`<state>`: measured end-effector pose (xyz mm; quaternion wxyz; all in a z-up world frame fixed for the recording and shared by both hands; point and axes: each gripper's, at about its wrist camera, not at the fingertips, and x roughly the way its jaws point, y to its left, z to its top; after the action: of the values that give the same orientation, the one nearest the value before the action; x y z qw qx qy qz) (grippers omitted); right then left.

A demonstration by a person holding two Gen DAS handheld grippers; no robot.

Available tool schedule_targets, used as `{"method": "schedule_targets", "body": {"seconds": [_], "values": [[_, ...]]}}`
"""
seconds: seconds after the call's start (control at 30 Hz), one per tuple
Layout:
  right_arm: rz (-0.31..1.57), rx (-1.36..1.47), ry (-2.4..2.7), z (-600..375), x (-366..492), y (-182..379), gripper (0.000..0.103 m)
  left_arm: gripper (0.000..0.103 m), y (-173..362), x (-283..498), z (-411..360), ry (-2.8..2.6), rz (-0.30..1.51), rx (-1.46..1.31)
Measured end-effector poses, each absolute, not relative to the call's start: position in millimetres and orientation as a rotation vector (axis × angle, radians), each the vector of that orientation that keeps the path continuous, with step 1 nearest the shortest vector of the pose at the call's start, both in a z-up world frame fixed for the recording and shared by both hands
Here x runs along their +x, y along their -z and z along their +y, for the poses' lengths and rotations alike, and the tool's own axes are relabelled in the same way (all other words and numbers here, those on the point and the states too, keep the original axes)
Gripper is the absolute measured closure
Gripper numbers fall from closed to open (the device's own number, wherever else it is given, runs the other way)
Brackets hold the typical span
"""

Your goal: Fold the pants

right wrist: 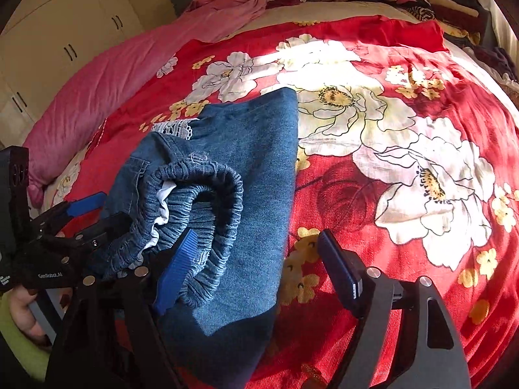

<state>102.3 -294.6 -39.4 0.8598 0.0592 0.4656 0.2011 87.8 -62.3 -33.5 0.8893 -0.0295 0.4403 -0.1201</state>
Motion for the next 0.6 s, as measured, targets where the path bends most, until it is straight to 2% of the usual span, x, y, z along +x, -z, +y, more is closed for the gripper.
{"method": "schedule_targets", "body": {"seconds": [0.2, 0.27, 0.33, 0.37, 0.43, 0.47, 0.57, 0.6], "values": [[0.975, 0.113, -0.468, -288, 109, 43, 0.027, 0.01, 40, 93, -72, 0.272, 0.926, -0.043], [0.976, 0.103, -0.471, -286, 110, 44, 0.027, 0.013, 41, 95, -75, 0.277, 0.931, -0.035], [0.973, 0.101, -0.48, -285, 110, 45, 0.03, 0.02, 42, 95, -77, 0.285, 0.935, -0.037], [0.972, 0.106, -0.497, -285, 110, 45, 0.04, 0.023, 42, 96, -77, 0.295, 0.938, -0.046], [0.971, 0.117, -0.53, -283, 109, 45, 0.053, 0.035, 42, 96, -80, 0.311, 0.939, -0.051], [0.966, 0.114, -0.54, -281, 108, 45, 0.064, 0.037, 42, 95, -83, 0.313, 0.936, -0.046], [0.932, 0.093, -0.557, -275, 102, 40, 0.077, 0.048, 40, 92, -88, 0.312, 0.922, -0.028], [0.917, 0.088, -0.558, -275, 100, 37, 0.078, 0.055, 38, 91, -88, 0.313, 0.918, -0.027]]}}
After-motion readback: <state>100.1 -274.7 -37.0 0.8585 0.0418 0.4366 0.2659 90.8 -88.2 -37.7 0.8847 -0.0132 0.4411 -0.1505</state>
